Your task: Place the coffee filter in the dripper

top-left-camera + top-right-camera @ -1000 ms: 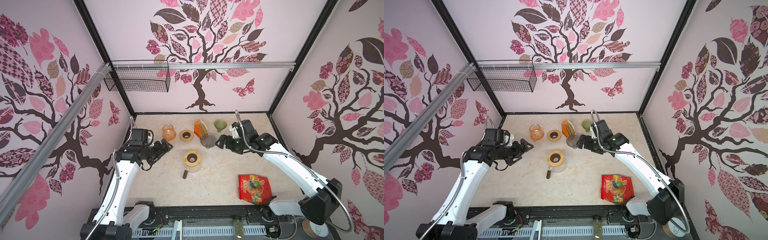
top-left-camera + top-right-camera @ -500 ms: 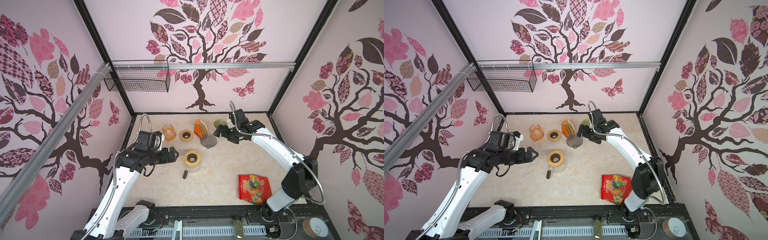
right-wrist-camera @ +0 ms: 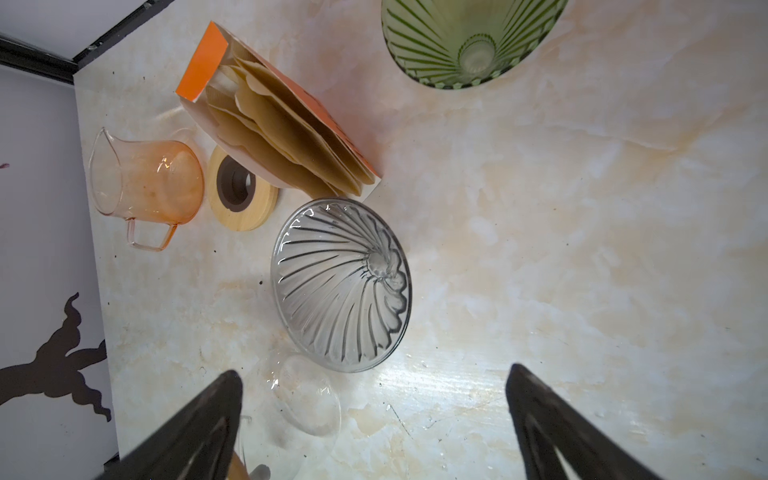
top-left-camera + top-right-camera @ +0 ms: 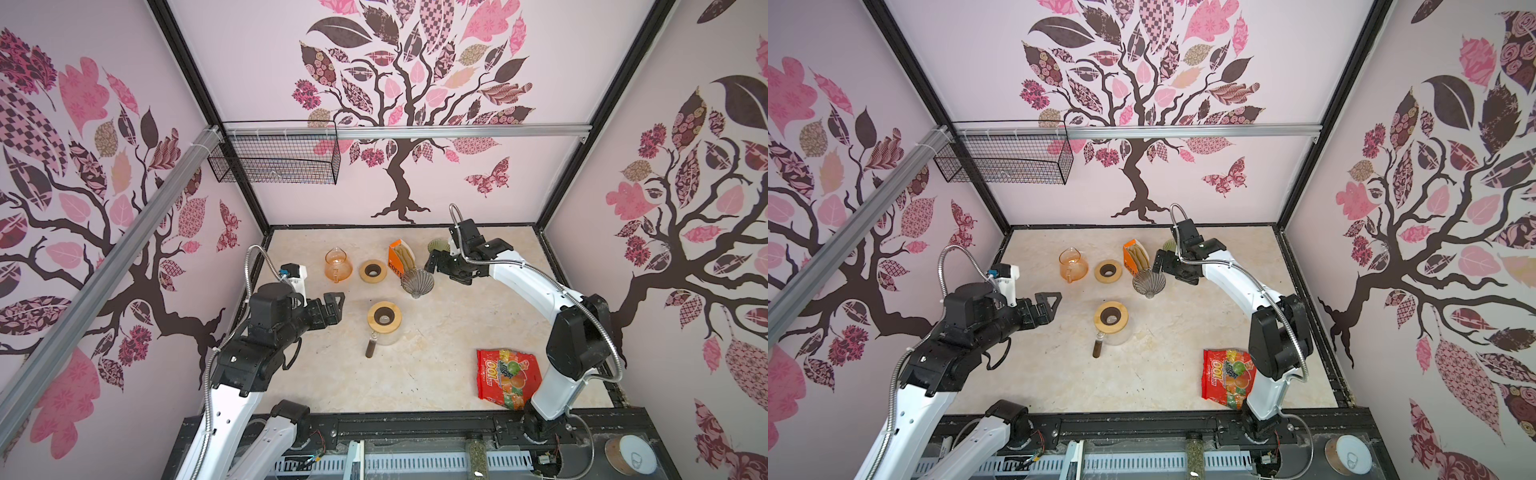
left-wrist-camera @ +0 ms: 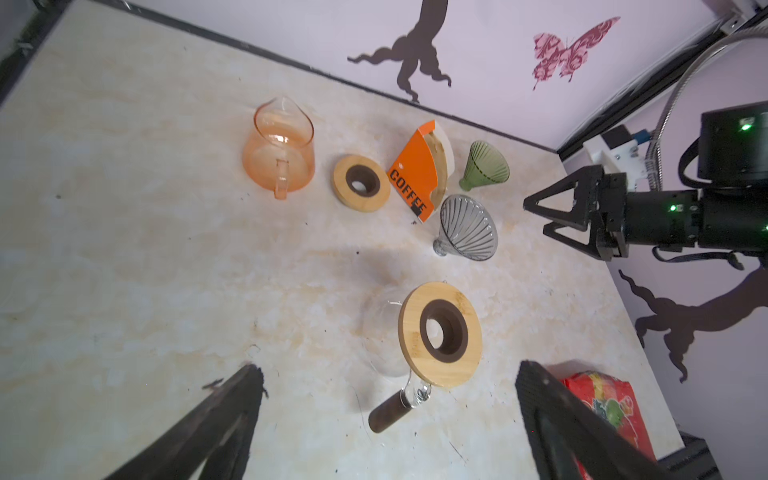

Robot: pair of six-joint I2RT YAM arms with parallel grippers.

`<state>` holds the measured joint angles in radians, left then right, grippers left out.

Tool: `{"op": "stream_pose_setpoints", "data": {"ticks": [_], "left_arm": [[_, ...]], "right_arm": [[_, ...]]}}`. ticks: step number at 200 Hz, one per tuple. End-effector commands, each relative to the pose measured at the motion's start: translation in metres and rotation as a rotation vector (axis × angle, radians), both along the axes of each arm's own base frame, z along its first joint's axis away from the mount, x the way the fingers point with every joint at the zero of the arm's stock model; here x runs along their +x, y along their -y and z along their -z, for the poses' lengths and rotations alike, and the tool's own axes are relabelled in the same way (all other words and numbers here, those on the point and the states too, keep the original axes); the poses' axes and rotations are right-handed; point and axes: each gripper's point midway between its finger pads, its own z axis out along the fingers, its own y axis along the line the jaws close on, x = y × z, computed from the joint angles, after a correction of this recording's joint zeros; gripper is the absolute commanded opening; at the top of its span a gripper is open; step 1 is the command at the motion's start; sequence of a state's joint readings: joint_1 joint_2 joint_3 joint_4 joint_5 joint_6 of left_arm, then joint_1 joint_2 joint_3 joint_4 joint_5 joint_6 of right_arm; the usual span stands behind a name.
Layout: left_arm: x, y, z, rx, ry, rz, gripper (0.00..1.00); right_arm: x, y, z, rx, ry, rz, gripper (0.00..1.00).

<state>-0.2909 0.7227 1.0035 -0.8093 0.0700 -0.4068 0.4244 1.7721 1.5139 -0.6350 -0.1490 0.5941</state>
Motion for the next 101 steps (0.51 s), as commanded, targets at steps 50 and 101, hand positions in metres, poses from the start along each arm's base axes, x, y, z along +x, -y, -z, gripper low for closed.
{"op": "stream_pose_setpoints", "data": {"ticks": [50, 101], "left_arm": [[0.02, -0.019, 0.033, 0.097, 0.028, -0.118, 0.98], [0.007, -0.015, 0.069, 0.064, -0.033, -0.093, 0.98]], "right_arm": [[0.011, -0.001, 0.034, -0.035, -0.056, -0.001, 0.93], [0.001, -0.007, 0.063, -0.025, -0.151, -0.031, 0.76]]}}
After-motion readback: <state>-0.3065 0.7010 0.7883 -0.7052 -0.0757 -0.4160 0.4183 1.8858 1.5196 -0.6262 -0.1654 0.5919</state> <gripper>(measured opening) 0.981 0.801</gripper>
